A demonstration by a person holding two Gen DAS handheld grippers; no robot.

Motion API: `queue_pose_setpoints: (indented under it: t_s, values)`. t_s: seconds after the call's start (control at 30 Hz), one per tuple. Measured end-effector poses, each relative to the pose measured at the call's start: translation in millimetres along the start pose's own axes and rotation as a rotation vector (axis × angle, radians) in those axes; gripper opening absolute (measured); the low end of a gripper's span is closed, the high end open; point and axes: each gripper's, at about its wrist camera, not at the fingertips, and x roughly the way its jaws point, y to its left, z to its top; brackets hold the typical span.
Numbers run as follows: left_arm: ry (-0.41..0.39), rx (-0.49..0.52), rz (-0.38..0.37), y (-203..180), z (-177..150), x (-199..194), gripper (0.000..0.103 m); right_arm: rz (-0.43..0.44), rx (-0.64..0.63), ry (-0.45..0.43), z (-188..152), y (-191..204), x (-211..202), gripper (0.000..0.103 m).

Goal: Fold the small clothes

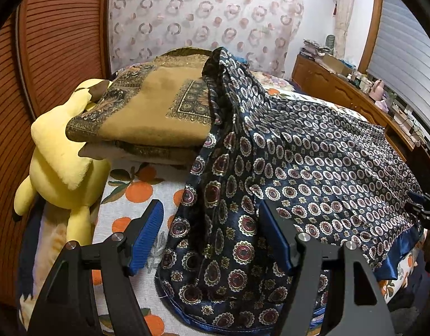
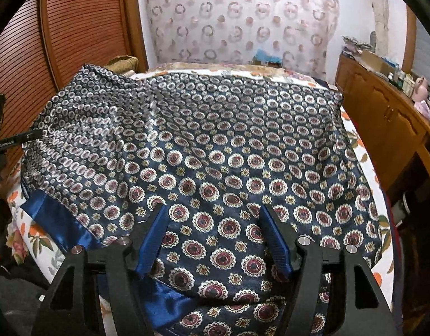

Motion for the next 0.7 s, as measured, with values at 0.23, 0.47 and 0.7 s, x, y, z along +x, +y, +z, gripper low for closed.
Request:
queue_pose_setpoints:
  t_s: [0.23,0.47,0.7]
  values:
    - [0.015,-0.01,0.008,5.3,0.2,6.3,0.071,-0.049,-0.039,-0.009,-5.1,9.0,7.2,0.076]
    - [0.028,-0.029,-0.017,9.8,-2.6,11.4,0.064,-0.045,-0.04,-0.01,-7.5,16.3,11.3,0.081]
    - [0.023,-0.033,-0.059,10.2,-1.6,10.8,0.016,-0.05,-0.03,-0.012,-11.5,12.2,6.4,0.084]
